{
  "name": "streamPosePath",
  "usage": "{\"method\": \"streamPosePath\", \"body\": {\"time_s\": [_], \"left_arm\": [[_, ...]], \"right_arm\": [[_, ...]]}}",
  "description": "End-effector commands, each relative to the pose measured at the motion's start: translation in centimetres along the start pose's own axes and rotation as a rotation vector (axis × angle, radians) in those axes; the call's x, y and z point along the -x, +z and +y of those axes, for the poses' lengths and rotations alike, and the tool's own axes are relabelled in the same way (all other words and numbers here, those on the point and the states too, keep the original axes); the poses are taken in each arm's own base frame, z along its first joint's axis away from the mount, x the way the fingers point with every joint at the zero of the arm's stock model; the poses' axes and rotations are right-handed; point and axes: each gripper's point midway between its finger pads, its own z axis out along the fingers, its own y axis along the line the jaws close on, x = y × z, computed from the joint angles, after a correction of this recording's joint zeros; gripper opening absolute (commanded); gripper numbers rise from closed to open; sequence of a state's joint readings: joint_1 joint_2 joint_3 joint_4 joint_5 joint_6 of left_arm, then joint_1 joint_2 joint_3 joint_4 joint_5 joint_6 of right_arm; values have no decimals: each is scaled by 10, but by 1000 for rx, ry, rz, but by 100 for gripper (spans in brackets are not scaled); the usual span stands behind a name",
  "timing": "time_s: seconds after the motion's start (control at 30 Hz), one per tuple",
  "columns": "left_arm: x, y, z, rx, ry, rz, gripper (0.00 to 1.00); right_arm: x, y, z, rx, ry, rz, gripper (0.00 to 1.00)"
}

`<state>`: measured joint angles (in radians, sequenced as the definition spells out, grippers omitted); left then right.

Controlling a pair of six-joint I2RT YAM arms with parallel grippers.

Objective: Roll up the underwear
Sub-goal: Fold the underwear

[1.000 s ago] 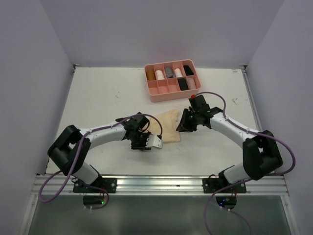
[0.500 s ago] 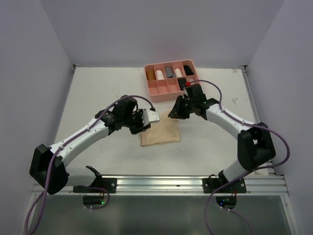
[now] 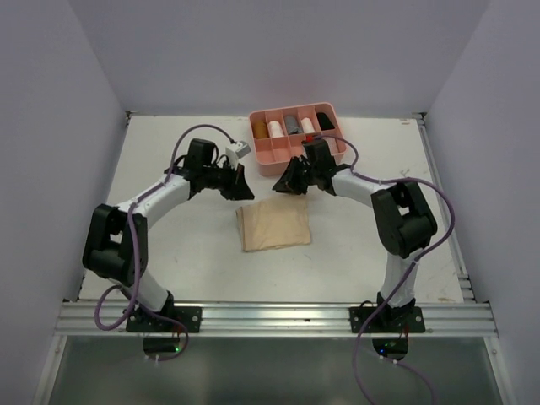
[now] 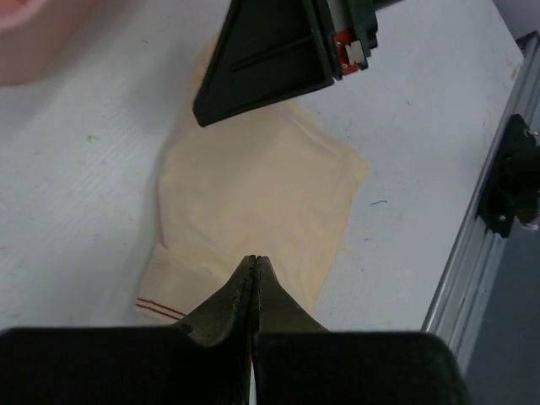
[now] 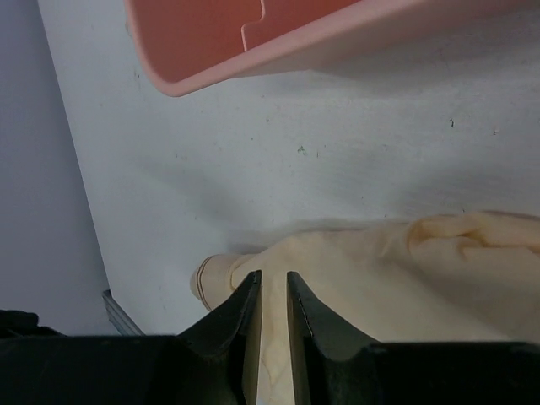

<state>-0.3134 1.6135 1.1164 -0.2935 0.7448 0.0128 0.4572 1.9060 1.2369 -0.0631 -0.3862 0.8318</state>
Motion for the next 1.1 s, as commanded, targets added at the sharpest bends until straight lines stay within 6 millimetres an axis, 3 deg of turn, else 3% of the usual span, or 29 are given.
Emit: {"method": "streamPosePath", "body": {"time_s": [0.0,0.1,0.17,0.27,0.3,0.43,0.57,0.7,0.8,0.87,0.97,1.07], "left_arm": [[-2,8,-28,-181,-97,-40,0],[-34,21,-17,-173,-175,13,0],[-43,27,-11,-163,-222,21,0],[-72,39,15,-114,-334,61,0],[-70,37,18,-109,-338,49,0],[-90,42,54,-46,-444,42,0],[-107,45,68,-29,-513,62,0],[-128,47,74,-45,-587,94,0],[-138,45,72,-54,-621,111,0],[-138,42,69,-62,-606,113,0],[-114,31,56,-120,-522,72,0],[-75,13,34,-215,-383,25,5]], "right_arm": [[19,4,26,102,-4,-39,22],[12,9,12,72,-4,-20,22],[9,10,4,59,0,-16,22],[7,11,-16,37,23,-23,21],[8,12,-20,33,27,-26,21],[6,19,-44,19,62,-24,21],[0,30,-72,2,115,-10,20],[-1,38,-83,0,133,0,19],[5,39,-76,24,124,-5,19],[17,35,-59,61,103,-23,20],[40,13,-18,133,61,-61,24],[52,-21,23,200,18,-79,28]]}}
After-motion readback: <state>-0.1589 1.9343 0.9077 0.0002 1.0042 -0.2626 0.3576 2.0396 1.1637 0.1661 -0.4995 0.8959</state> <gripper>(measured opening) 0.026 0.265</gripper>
